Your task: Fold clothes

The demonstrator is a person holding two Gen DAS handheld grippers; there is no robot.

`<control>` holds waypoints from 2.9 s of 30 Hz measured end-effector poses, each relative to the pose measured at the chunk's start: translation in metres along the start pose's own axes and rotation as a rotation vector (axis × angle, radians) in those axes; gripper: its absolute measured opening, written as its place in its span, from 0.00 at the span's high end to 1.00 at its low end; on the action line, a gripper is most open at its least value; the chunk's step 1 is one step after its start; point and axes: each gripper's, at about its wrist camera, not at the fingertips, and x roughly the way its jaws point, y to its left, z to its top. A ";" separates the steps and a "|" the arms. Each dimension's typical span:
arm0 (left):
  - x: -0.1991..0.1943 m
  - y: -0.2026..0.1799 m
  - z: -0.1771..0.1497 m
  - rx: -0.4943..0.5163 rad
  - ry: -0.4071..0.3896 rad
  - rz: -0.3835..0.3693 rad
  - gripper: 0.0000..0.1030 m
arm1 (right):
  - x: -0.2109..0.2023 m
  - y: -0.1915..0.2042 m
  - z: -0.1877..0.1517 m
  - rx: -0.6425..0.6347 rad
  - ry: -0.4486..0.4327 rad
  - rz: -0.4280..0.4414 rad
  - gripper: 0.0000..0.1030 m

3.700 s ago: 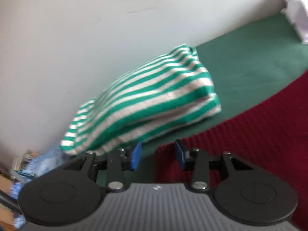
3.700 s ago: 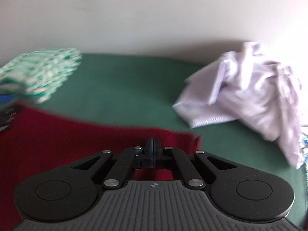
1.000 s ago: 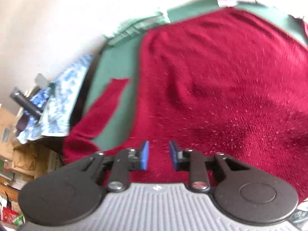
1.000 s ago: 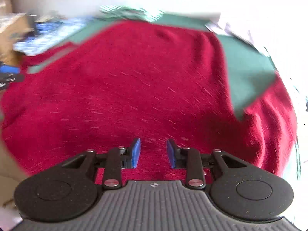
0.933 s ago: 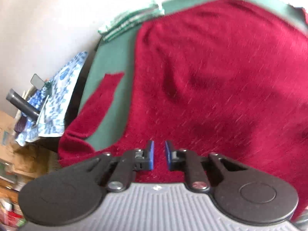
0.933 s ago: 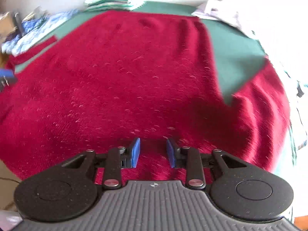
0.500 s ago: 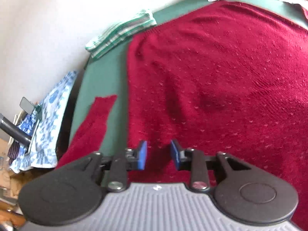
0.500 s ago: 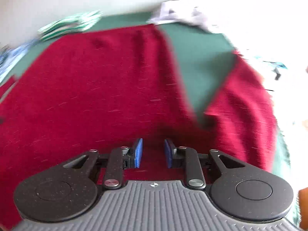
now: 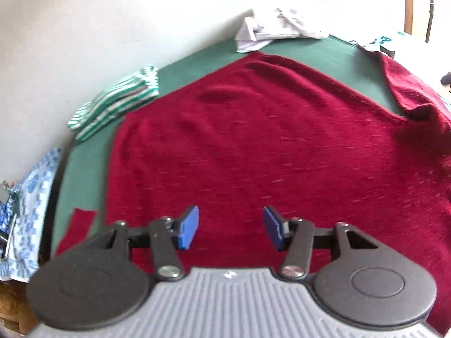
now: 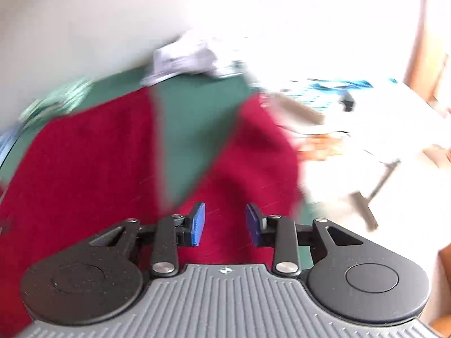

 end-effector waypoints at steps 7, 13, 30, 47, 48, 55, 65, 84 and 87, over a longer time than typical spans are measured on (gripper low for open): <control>0.004 -0.069 0.021 -0.029 0.054 -0.053 0.36 | 0.092 -0.078 0.036 0.236 0.166 0.114 0.54; 0.001 -0.102 0.030 -0.036 0.068 -0.029 0.30 | 0.101 -0.084 0.047 0.323 0.057 0.257 0.92; -0.042 0.008 -0.003 -0.380 0.043 0.160 0.19 | -0.005 0.176 -0.113 -1.241 -0.156 0.548 0.84; -0.033 -0.191 0.019 0.535 -0.185 -0.061 0.55 | -0.011 0.018 -0.018 -0.266 0.054 0.321 0.80; -0.027 -0.195 0.022 0.540 -0.173 -0.077 0.69 | -0.014 0.017 -0.022 -0.266 0.047 0.315 0.79; -0.015 -0.202 0.036 0.473 -0.126 -0.149 0.96 | -0.020 -0.004 -0.035 -0.179 0.017 0.343 0.79; -0.048 -0.189 0.024 0.363 -0.175 -0.095 0.42 | 0.009 0.038 -0.018 -0.327 0.039 0.465 0.97; -0.037 -0.095 0.068 -0.090 -0.146 0.173 0.97 | -0.024 0.042 0.017 -0.275 -0.024 0.609 0.53; -0.064 -0.034 0.079 -0.259 -0.195 0.220 0.97 | -0.018 0.038 -0.007 -0.396 -0.027 0.454 0.58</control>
